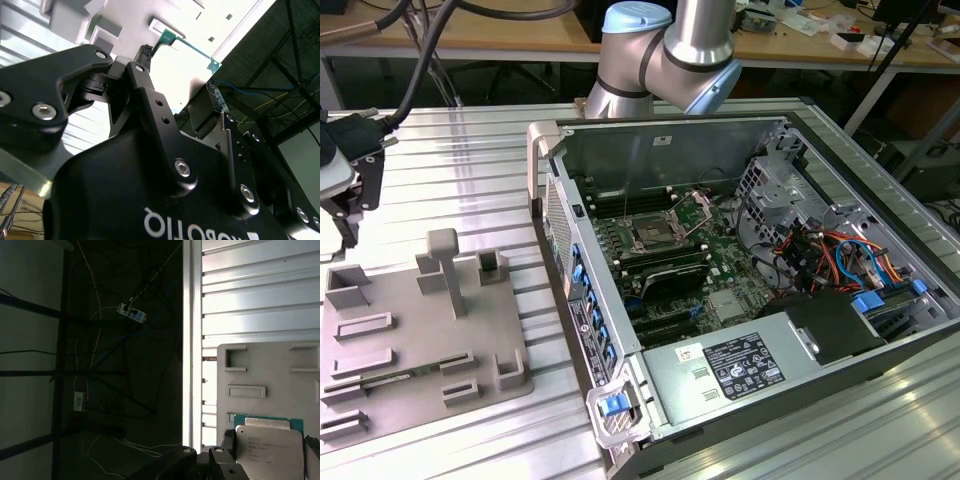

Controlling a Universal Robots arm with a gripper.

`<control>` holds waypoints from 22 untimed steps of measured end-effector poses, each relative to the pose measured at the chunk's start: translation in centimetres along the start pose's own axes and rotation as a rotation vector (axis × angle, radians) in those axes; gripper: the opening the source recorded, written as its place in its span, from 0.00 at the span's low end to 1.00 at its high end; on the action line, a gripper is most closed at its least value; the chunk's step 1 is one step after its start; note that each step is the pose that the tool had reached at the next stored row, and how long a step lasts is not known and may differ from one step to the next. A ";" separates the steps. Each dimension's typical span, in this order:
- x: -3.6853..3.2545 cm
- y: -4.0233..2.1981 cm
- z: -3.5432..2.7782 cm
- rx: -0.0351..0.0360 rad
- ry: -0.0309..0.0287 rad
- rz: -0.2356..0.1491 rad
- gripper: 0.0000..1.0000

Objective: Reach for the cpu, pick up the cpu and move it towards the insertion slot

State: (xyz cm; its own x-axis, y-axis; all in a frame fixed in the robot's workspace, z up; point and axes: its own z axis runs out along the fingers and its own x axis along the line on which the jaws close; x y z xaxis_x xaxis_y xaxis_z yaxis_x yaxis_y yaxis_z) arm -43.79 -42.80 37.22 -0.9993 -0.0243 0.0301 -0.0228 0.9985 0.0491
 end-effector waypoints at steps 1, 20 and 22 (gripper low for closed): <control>-0.05 0.00 0.00 0.0001 0.0000 0.000 0.55; -0.82 -0.02 -0.02 0.0002 0.0000 0.000 0.55; -0.83 -0.02 -0.03 0.0003 0.0001 0.000 0.55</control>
State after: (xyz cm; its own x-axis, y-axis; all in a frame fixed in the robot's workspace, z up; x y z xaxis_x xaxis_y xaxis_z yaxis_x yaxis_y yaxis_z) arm -42.96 -42.80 37.22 -0.9992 -0.0243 0.0302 -0.0228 0.9985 0.0488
